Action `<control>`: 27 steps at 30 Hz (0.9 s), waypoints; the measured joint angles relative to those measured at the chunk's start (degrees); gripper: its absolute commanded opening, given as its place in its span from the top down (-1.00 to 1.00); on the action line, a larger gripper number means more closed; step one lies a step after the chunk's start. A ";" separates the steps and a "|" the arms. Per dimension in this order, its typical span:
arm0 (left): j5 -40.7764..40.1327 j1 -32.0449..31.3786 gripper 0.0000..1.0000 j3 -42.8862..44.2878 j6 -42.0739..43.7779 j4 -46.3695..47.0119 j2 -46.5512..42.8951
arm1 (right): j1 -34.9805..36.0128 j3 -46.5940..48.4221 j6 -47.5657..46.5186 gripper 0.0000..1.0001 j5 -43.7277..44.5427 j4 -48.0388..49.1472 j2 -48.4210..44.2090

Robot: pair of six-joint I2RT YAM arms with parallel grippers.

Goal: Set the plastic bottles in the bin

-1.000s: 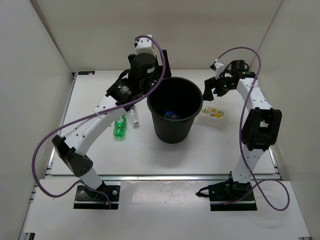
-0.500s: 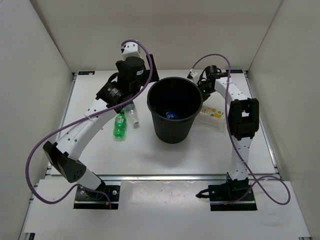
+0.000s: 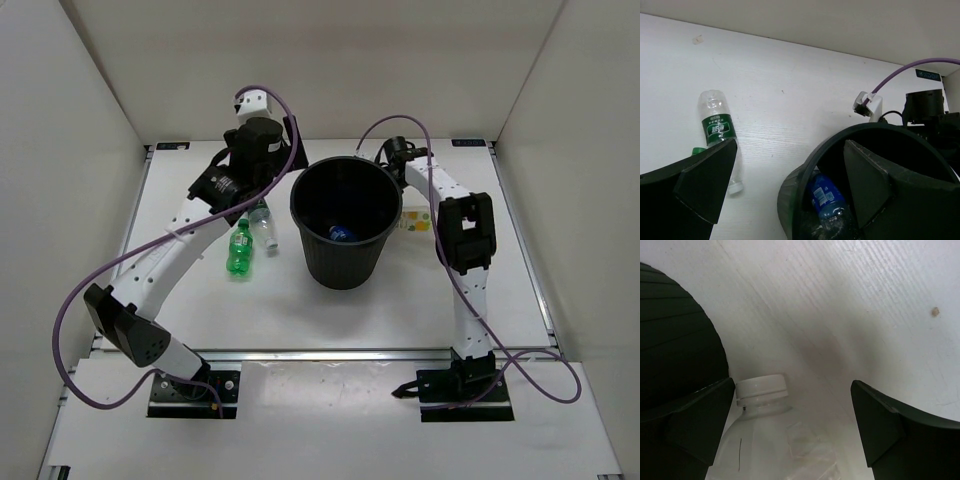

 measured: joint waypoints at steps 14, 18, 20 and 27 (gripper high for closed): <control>1.75 1.95 -0.97 -3.28 -1.20 0.63 -1.29 | -0.04 -9.75 -1.27 -0.86 1.40 0.55 -5.11; 1.92 2.23 -0.98 -3.69 -1.29 0.57 -1.46 | -0.07 -13.31 -0.44 -0.67 1.92 2.58 -7.26; 1.97 2.23 -0.97 -3.78 -1.49 0.72 -1.57 | 0.00 -15.19 0.22 -0.53 2.86 4.44 -8.31; 2.10 2.19 -0.97 -4.74 -1.81 0.72 -2.60 | 0.85 -21.77 1.09 -0.21 8.57 10.25 -12.33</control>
